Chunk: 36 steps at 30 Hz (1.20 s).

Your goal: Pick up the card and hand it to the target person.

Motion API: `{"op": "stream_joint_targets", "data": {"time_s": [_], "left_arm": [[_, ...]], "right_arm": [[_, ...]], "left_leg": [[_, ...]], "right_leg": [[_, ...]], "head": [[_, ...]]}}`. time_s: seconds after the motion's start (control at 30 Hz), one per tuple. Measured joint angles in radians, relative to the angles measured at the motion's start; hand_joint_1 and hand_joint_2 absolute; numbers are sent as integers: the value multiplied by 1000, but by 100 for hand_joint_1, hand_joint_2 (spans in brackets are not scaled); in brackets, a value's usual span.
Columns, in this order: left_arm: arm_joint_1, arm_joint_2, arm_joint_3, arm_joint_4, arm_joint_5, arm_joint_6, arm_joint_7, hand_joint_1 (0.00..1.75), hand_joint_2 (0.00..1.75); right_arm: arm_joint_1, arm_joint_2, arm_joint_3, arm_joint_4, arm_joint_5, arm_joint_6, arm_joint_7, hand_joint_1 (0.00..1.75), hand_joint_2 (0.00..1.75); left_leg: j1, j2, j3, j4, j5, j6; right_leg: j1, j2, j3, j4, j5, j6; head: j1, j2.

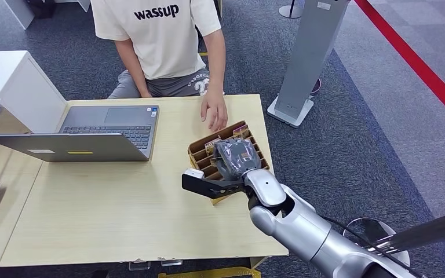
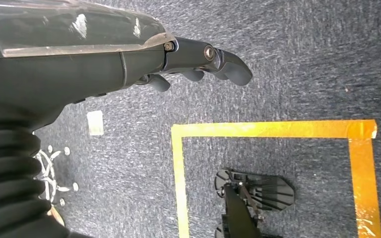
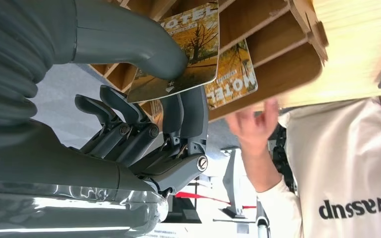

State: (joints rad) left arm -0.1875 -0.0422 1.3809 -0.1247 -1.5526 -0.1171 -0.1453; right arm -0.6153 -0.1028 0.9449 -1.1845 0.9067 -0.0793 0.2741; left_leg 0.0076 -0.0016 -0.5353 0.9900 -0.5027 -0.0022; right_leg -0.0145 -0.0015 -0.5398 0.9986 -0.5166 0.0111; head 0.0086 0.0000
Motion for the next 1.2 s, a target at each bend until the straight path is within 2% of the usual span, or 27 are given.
{"op": "stream_joint_targets", "data": {"time_s": [0.23, 0.57, 0.77, 0.97, 1.1, 1.17, 1.2], "left_arm": [[7, 0, 0, 0, -1, 5, 5, 0, 175], [12, 0, 1, 0, -2, 11, 5, 0, 175], [11, 0, 1, 0, -9, -6, 9, 0, 175], [10, -1, 1, 0, -8, -45, 28, 0, 175], [9, -1, 2, 0, -4, -65, 37, 0, 175], [8, -2, 2, 0, -2, -74, 41, 0, 175], [8, -2, 3, 0, -1, -82, 43, 0, 175]], "right_arm": [[-10, -18, -24, -128, 37, -12, 27, 175, 175], [-13, -33, -44, -269, 102, -68, 16, 175, 175], [-8, -34, -45, -295, 185, -198, -28, 175, 175], [3, -35, -45, -284, 304, -404, -64, 175, 175], [5, -34, -45, -262, 363, -485, -66, 175, 175], [5, -34, -46, -247, 372, -506, -68, 120, 175], [4, -33, -46, -240, 373, -515, -71, 80, 175]], "left_leg": [[0, 0, 0, 0, 0, 0], [0, 0, 0, 0, 0, 0], [0, 0, 0, 0, 0, 0], [0, 0, 0, 0, 0, 0], [0, 0, 0, 0, 0, 0], [0, 0, 0, 0, 0, 0], [0, 0, 0, 0, 0, 0]], "right_leg": [[0, 0, 0, 0, 0, 0], [0, 0, 0, 0, 0, 0], [0, 0, 0, 0, 0, 0], [0, 0, 0, 0, 0, 0], [0, 0, 0, 0, 0, 0], [0, 0, 0, 0, 0, 0], [0, 0, 0, 0, 0, 0]], "head": [[0, 0], [0, 0], [0, 0], [0, 0], [0, 0], [0, 0], [0, 0]]}}
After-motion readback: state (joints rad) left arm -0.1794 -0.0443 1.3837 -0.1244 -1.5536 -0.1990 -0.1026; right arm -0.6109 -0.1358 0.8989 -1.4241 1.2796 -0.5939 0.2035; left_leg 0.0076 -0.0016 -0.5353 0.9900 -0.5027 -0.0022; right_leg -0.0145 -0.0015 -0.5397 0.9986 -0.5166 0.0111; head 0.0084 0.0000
